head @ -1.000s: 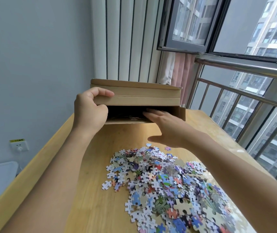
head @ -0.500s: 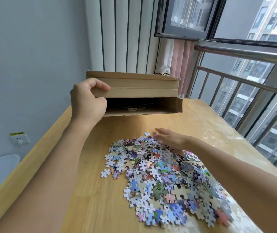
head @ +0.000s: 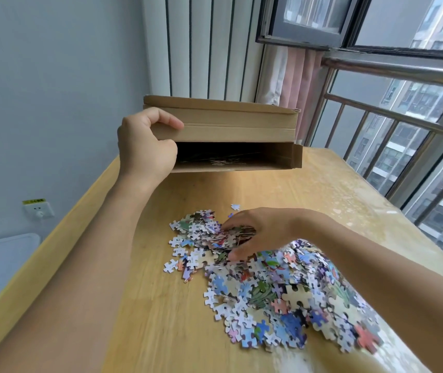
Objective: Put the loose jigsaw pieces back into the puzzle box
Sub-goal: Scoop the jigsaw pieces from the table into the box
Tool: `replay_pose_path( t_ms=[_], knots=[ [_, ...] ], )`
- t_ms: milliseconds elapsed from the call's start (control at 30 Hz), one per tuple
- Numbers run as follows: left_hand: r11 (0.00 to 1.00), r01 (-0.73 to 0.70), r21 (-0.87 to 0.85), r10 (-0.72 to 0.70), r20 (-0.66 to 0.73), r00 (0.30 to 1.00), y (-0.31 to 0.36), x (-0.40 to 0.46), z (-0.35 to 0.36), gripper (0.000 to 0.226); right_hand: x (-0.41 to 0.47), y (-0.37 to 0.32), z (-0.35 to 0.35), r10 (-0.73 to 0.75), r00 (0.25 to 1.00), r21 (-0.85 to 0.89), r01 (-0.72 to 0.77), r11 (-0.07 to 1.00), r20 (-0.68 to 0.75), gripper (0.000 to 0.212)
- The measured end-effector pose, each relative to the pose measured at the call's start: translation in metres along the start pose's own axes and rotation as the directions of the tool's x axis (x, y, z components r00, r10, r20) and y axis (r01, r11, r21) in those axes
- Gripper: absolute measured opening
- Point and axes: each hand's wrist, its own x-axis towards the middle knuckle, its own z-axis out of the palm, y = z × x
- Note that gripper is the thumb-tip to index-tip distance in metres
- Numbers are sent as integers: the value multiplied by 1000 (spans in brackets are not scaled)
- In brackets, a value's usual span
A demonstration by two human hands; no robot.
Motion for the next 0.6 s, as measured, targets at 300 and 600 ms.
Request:
replay_pose_path(
  t_ms=[300,600],
  knots=[
    [1000,-3,-13,3,0,1000,1,1,0,48,30,49,-4,235,952,217,-192,957,-195,61],
    [1000,-16,-2,16,-3,1000,0,-1,0,47,24,-10,-10,34,999,42,-36,998,41,87]
  ],
)
